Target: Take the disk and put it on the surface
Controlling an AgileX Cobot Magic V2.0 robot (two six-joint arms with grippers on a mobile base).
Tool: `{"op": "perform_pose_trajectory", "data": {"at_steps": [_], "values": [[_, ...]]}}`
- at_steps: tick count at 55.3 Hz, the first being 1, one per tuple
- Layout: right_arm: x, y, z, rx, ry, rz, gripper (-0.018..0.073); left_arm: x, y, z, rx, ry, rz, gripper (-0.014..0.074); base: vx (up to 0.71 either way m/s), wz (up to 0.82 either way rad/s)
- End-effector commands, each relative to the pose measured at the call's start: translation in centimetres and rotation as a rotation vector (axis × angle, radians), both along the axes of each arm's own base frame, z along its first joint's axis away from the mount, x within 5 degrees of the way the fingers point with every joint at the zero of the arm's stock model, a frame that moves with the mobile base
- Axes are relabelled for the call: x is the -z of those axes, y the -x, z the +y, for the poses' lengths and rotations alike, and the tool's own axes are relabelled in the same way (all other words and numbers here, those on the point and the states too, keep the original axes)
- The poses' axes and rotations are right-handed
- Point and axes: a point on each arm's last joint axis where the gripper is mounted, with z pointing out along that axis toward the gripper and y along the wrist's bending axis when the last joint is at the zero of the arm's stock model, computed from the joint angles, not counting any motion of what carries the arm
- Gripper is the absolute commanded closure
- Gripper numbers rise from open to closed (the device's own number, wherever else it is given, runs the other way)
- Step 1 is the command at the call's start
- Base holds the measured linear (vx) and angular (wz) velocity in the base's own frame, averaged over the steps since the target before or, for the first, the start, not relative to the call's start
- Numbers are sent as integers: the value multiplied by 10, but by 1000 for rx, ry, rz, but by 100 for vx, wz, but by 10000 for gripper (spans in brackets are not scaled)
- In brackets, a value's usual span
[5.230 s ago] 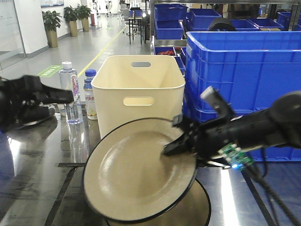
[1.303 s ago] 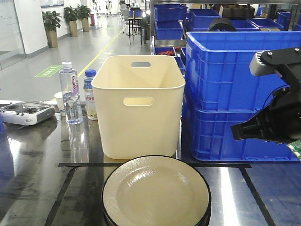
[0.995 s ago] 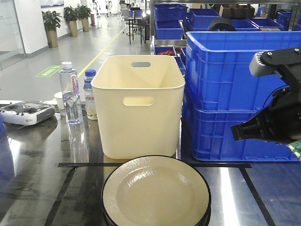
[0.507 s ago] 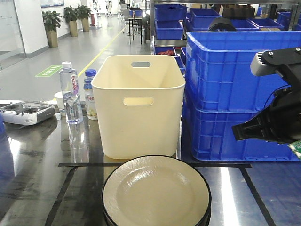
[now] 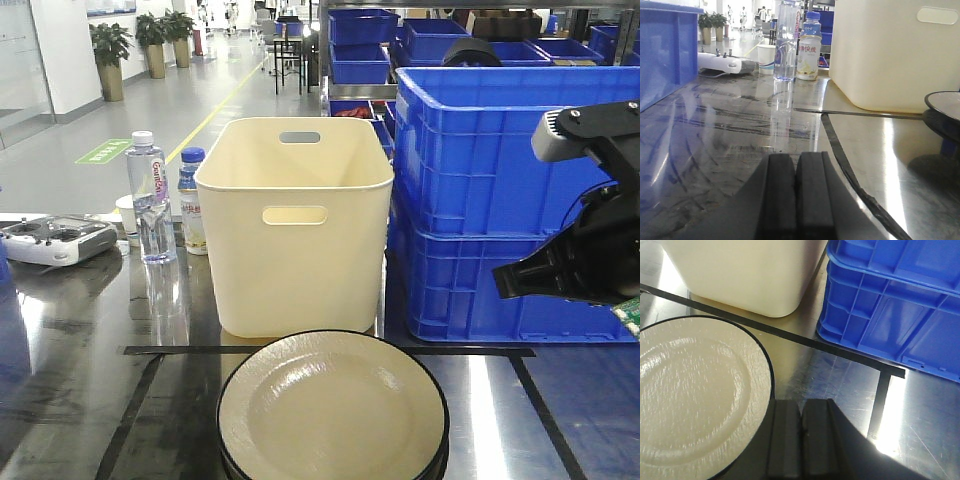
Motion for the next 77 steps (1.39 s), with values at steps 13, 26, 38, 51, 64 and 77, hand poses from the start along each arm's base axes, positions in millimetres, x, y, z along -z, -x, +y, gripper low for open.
{"op": "perform_pose_trajectory", "data": {"at_steps": [13, 26, 38, 51, 64, 77], "values": [[-20, 4, -3, 8, -25, -115, 571, -13, 2, 1, -11, 0, -107, 606, 0, 0], [-23, 10, -5, 6, -26, -129, 571, -13, 2, 1, -11, 0, -107, 606, 0, 0], [2, 69, -22, 3, -57, -209, 568, -13, 2, 1, -11, 0, -107, 606, 0, 0], [73, 136, -50, 34, 22, -334, 568, -13, 2, 1, -11, 0, -107, 606, 0, 0], [134, 182, -82, 284, 37, -572, 568, -13, 2, 1, -11, 0, -107, 606, 0, 0], [185, 204, -85, 346, 37, -724, 568, -13, 2, 1, -11, 0, -107, 606, 0, 0]]}}
